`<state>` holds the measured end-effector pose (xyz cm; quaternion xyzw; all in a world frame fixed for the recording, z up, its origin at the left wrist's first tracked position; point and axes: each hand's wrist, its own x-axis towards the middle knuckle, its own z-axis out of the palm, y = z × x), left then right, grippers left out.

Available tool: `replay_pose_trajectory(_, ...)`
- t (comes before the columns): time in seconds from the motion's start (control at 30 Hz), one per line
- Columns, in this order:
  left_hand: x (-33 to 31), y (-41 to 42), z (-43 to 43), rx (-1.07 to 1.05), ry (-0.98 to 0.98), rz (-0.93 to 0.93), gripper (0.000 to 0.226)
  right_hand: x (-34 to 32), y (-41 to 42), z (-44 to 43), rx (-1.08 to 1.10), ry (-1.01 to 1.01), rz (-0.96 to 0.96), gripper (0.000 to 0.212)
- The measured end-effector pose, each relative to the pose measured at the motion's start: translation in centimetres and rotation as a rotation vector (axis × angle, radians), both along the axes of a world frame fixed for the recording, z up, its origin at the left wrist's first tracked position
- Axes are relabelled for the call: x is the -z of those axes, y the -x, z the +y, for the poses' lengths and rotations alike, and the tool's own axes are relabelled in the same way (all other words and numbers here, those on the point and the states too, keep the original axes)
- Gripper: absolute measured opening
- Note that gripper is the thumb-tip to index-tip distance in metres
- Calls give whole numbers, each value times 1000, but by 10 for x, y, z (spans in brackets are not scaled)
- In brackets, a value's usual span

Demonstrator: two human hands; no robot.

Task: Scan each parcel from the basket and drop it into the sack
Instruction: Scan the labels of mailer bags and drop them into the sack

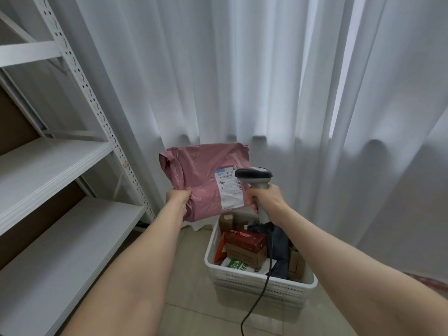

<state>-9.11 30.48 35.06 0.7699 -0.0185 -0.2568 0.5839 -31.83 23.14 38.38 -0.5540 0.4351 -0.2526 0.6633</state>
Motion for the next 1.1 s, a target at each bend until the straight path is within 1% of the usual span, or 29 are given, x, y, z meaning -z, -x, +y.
replay_pose_trajectory(0.33, 3, -4, 7, -32, -19, -24, 51, -13, -4, 7, -62, 50, 86, 8)
replay_pose_trajectory(0.5, 3, -3, 6, -38, -11, -23, 48, -13, -6, 6, -64, 34, 106, 6)
replay_pose_trajectory(0.7, 3, -4, 5, -44, 1, -17, 49, -15, -9, 7, -47, 14, 106, 9)
replay_pose_trajectory(0.87, 3, -4, 5, -49, -6, -8, 50, -16, -14, 7, -40, -3, 121, 5)
replay_pose_trajectory(1.1, 3, -5, 5, -55, -19, -5, 52, -20, -16, 5, -55, -24, 116, 5)
